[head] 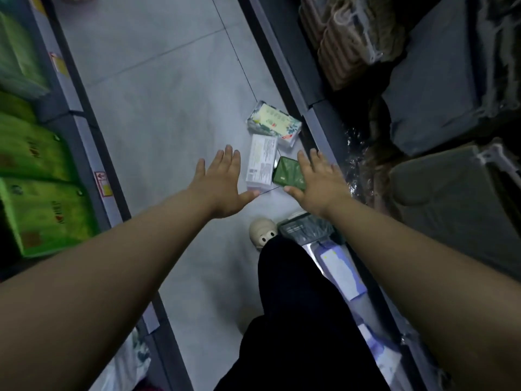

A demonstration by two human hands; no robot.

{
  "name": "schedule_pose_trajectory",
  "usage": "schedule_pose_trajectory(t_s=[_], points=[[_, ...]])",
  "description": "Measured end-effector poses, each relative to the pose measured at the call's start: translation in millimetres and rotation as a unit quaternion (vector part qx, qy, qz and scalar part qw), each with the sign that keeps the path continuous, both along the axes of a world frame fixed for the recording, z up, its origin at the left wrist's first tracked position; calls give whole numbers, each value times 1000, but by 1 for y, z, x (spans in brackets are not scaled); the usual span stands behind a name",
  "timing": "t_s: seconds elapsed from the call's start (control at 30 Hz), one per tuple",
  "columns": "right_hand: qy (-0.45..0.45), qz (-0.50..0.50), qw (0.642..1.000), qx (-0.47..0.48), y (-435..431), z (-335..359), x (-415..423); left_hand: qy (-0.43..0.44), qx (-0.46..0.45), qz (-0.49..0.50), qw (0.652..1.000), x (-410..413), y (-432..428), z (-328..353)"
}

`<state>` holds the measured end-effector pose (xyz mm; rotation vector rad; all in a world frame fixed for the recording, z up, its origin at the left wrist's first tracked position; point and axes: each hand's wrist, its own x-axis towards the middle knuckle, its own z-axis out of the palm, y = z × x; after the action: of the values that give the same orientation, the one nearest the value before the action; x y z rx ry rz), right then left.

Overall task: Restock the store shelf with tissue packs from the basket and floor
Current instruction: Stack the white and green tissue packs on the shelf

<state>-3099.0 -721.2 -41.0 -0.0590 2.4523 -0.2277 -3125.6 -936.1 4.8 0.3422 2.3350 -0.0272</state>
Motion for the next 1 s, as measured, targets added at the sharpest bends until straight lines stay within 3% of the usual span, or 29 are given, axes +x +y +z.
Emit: schedule_pose_trajectory(t_s=[0.23,0.57,0.83,1.0], points=[[-26,-26,999,-20,-24,-48,23,-27,-5,-26,999,15,-18,-50],[-69,-42,996,-25,-33,-137,-31,-48,10,-43,998,-66,-23,-156],[-101,-65,992,-37,-57,-223,-44,-92,39,-7,995,-79,-32,-267],[-124,-209,963,-113,-70,-290,-56,-127,77,76,986,-84,-23,-343]])
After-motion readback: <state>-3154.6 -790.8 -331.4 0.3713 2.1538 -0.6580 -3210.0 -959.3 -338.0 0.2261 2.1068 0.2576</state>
